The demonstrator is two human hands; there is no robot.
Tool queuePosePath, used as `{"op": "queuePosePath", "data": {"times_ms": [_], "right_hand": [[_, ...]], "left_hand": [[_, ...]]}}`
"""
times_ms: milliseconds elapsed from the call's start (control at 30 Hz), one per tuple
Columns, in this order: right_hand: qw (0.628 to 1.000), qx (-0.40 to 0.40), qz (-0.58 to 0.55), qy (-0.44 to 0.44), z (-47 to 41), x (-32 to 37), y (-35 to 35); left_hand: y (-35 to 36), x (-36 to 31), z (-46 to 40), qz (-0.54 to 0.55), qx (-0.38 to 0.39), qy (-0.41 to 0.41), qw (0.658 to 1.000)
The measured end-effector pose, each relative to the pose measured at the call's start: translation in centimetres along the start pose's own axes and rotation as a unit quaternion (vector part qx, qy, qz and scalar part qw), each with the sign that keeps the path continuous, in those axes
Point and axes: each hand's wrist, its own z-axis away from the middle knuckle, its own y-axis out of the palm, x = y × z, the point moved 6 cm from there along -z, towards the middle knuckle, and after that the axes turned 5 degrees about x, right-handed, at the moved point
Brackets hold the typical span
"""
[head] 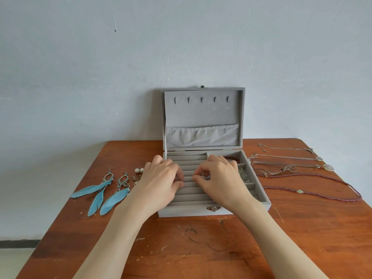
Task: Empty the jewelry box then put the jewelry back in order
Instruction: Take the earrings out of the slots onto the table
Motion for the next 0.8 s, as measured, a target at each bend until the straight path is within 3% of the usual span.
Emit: {"op": "queuePosePath", "data": {"times_ms": [233, 400, 600, 800], "right_hand": [[1.000, 0.005, -0.002, -0.008, -0.1, 0.1, 0.3], [0.999, -0.019, -0.012, -0.041, 0.1, 1.0, 0.8], [0.988, -0.090, -0.092, -0.085, 1.0, 4.5, 0.8], [0.992, -0.041, -0.027, -0.114, 0.8, 9.5, 3.3]], "left_hand": [[-0.1, 0.1, -0.1, -0.015, 0.002, -0.002, 1.000], [-1.5, 0.3, 0.7, 0.012, -0.041, 0.013, 0.999], [-5.6, 5.6, 4.7, 0.140, -0.115, -0.101, 0.978], [-3.1, 8.3, 8.2, 0.164, -0.053, -0.172, 0.970]]}}
